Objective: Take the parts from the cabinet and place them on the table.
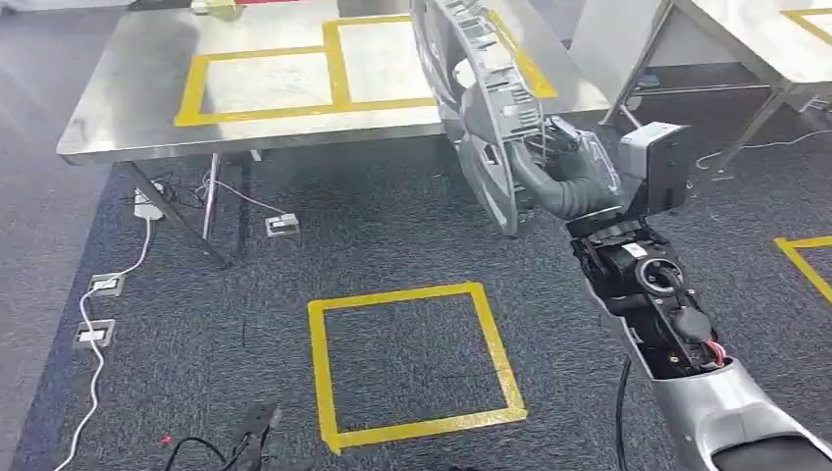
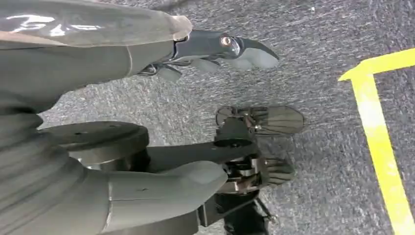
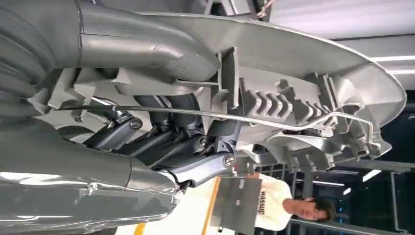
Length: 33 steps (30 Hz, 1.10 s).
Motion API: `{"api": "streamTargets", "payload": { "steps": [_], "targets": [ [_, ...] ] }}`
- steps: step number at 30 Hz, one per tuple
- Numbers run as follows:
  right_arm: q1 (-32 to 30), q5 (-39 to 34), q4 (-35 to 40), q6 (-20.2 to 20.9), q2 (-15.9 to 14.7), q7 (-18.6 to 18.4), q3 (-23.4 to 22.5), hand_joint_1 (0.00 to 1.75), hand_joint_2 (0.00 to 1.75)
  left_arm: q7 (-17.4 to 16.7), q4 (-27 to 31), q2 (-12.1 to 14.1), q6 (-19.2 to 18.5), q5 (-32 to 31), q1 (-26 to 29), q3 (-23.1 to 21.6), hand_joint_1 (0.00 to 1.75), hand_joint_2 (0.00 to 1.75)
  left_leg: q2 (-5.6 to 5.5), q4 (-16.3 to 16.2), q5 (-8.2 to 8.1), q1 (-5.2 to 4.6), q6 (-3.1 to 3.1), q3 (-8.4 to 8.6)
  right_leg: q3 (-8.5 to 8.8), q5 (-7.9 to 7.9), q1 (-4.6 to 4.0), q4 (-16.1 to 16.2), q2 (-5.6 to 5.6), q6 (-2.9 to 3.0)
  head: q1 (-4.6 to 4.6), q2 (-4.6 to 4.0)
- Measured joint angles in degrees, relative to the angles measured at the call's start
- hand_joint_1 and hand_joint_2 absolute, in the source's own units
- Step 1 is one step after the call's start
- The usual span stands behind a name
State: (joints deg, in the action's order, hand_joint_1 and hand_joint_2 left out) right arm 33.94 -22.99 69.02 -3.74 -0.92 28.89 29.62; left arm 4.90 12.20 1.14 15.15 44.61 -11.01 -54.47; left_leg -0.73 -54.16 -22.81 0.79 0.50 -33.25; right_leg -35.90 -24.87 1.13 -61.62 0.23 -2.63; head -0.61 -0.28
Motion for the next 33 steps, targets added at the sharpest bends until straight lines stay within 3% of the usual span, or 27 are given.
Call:
{"api": "streamTargets", "payload": {
  "steps": [1,2,3,5,7,9,11,12,13,14,16,17,18,21,23,24,26,27,28,29,30,32,33],
  "targets": [
    [0.06,-0.09,-0.07,-0.02,0.00,0.02,0.00,1.75,1.75,0.00,0.00,0.00,0.00,0.00,0.00,0.00,0.00,1.75,-0.04,-0.40,-0.42,0.02,-0.36,0.05,1.80,1.93,0.14,4.90,-0.20,-0.14,0.07,0.00],
    [0.15,-0.22,-0.24,-0.07,0.00,0.07,0.11,1.75,1.75,0.00,-0.02,0.13,0.02,0.00,-0.07,-0.02,0.00,1.75,-0.10,-0.78,-0.59,-0.32,-0.72,-0.33,2.31,0.97,-0.21,5.49,-0.20,-0.13,0.31,0.00],
    [0.14,-0.22,-0.24,-0.09,0.00,0.15,0.18,1.75,1.75,-0.04,-0.02,0.11,0.02,0.00,-0.04,-0.02,0.00,1.75,-0.10,-0.97,-0.47,-0.33,-0.93,-0.61,2.26,0.95,-0.11,5.66,0.09,0.63,0.15,0.00],
    [0.03,-0.20,-0.39,-0.20,0.00,0.20,0.24,1.75,1.75,-0.07,-0.02,0.07,0.02,0.00,0.16,-0.09,0.00,1.75,-0.03,-0.48,-0.37,-0.32,-1.46,-0.46,2.03,0.76,-0.41,5.46,0.27,1.25,-0.15,0.00],
    [0.12,-0.22,-0.39,-0.31,0.02,0.22,0.24,1.75,1.75,-0.07,-0.02,0.15,0.02,0.00,0.11,-0.28,0.00,1.75,0.11,-1.22,-1.16,-0.13,-2.01,-0.55,2.78,1.00,0.03,6.17,0.25,1.98,-0.15,0.00],
    [0.20,-0.22,-0.48,-0.42,0.04,0.26,0.22,1.75,1.75,-0.07,0.00,0.13,0.02,0.00,-0.01,-0.35,0.00,1.75,0.23,-8.24,-4.73,-0.10,-2.47,-3.91,2.91,0.92,0.05,6.27,0.15,2.59,-0.81,0.00],
    [0.20,-0.22,-0.72,-0.42,0.11,0.39,0.24,1.75,1.75,-0.07,-0.02,0.13,0.02,0.00,0.13,-0.42,0.00,1.75,0.24,-18.20,-8.23,-0.02,-2.75,-9.24,2.96,0.75,-0.16,6.26,0.16,2.83,-1.22,0.00],
    [0.20,-0.22,-0.87,-0.44,0.13,0.55,0.24,1.75,1.75,-0.07,-0.02,0.13,0.02,0.00,0.20,-0.46,0.00,1.75,0.24,-20.44,-8.32,-0.03,-2.73,-10.75,3.04,0.69,-0.22,6.26,0.21,2.91,-1.42,0.00],
    [0.21,-0.26,-1.09,-0.44,0.15,0.61,0.24,1.75,1.75,-0.07,-0.02,0.15,0.02,0.00,0.23,-0.52,0.00,1.75,0.24,-19.65,-6.96,-0.04,-2.56,-10.81,3.24,0.56,-0.28,6.26,0.29,2.99,-1.58,0.00],
    [0.21,-0.26,-1.20,-0.44,0.15,0.66,0.24,1.75,1.75,-0.07,-0.02,0.15,0.02,0.00,0.20,-0.61,0.00,1.75,0.24,-16.72,-4.95,-0.05,-2.36,-9.64,3.44,0.41,-0.33,6.26,0.38,3.00,-1.66,0.00],
    [0.29,-0.26,-1.22,-0.44,0.28,0.68,0.24,1.75,1.75,-0.07,-0.02,0.24,0.02,0.00,0.06,-0.70,0.00,1.75,0.24,-5.33,0.96,-0.09,-1.60,-4.57,4.09,-0.04,-0.40,6.25,0.54,2.78,-2.01,0.00],
    [0.45,-0.26,-1.29,-0.44,0.35,0.72,0.24,1.75,1.75,-0.07,-0.02,0.33,0.00,0.00,-0.03,-0.72,0.00,1.75,0.23,-1.58,1.96,-0.26,-1.14,-2.99,4.10,-0.24,-0.43,6.25,0.56,2.58,-2.10,0.00],
    [0.77,-0.26,-1.44,-0.42,0.44,0.81,0.24,1.75,1.75,-0.07,-0.02,0.33,0.00,0.00,-0.15,-0.79,0.00,1.75,0.26,-0.78,1.59,-0.61,-1.11,-2.61,3.91,-0.41,-0.84,6.05,0.70,2.30,-2.27,0.00],
    [1.35,-0.26,-1.95,-0.41,0.63,0.90,0.31,1.75,1.75,-0.11,-0.02,0.28,-0.02,0.00,-0.20,-1.01,0.00,1.75,0.20,-0.82,1.32,-0.78,-0.64,-2.64,4.14,-0.56,-0.59,6.45,0.71,1.51,-1.75,0.00],
    [1.46,-0.26,-2.08,-0.41,0.63,1.05,0.33,1.75,1.75,-0.11,-0.02,0.28,-0.11,-0.02,-0.26,-1.18,0.00,1.75,0.21,0.13,1.46,-0.26,-0.26,-1.73,3.96,-1.75,-0.55,5.00,0.26,0.73,-1.38,0.00],
    [1.63,-0.28,-2.18,-0.42,0.63,1.22,0.39,1.75,1.75,-0.11,-0.02,0.31,-0.11,-0.02,-0.34,-1.20,0.00,1.75,0.22,0.16,1.27,-0.26,0.19,-1.61,2.45,-3.67,-0.58,1.79,0.18,0.60,-0.97,0.00],
    [1.63,-0.52,-2.64,-0.37,0.66,1.97,0.46,1.75,1.75,-0.17,-0.02,0.22,-0.17,-0.02,-0.40,-1.25,0.00,1.75,0.23,0.13,1.12,-0.33,0.47,-1.44,-2.31,-7.78,-0.56,-7.88,0.18,0.38,-0.53,0.00],
    [1.62,-0.61,-2.86,-0.35,0.66,2.14,0.46,1.75,1.75,-0.20,-0.02,0.20,-0.17,-0.02,-0.39,-1.25,0.00,1.75,0.23,0.08,0.99,-0.33,0.63,-1.38,-4.26,-8.67,-0.55,-11.45,0.17,0.29,-0.42,0.00],
    [1.59,-0.83,-3.12,-0.35,0.70,2.32,0.46,1.75,1.75,-0.20,-0.02,0.15,-0.20,-0.02,-0.37,-1.27,0.00,1.75,0.22,0.03,0.87,-0.33,0.63,-1.25,-5.12,-8.13,-0.52,-12.49,0.15,0.27,-0.31,0.00],
    [1.61,-0.87,-3.32,-0.35,0.72,2.40,0.46,1.75,1.75,-0.24,-0.02,0.07,-0.20,-0.02,-0.36,-1.29,0.00,1.75,0.16,-0.01,0.69,-0.31,0.62,-1.03,-4.58,-6.25,-0.47,-10.69,0.14,0.31,-0.11,0.00],
    [1.65,-0.87,-3.50,-0.35,0.79,2.47,0.46,1.75,1.75,-0.26,-0.02,0.04,-0.20,-0.04,-0.37,-1.29,0.00,1.75,0.05,-0.12,0.48,-0.29,0.50,-0.77,-2.97,-3.59,-0.43,-6.74,0.12,0.40,0.06,0.00],
    [1.79,-0.87,-3.61,-0.35,0.94,2.67,0.46,1.75,1.75,-0.35,-0.02,-0.09,-0.33,-0.11,-0.43,-1.29,0.00,1.75,-0.08,-0.61,-0.14,-0.27,0.08,-0.31,1.62,1.93,-0.42,4.10,0.00,0.74,0.26,0.00],
    [1.92,-0.90,-3.80,-0.22,1.05,2.97,0.48,1.75,1.75,-0.35,-0.02,-0.07,-0.33,-0.11,-0.45,-1.29,0.00,1.75,-0.10,-0.76,-0.31,-0.65,-0.23,-0.53,2.26,1.05,-0.67,4.98,-0.04,0.92,0.26,0.00]
  ]
}}
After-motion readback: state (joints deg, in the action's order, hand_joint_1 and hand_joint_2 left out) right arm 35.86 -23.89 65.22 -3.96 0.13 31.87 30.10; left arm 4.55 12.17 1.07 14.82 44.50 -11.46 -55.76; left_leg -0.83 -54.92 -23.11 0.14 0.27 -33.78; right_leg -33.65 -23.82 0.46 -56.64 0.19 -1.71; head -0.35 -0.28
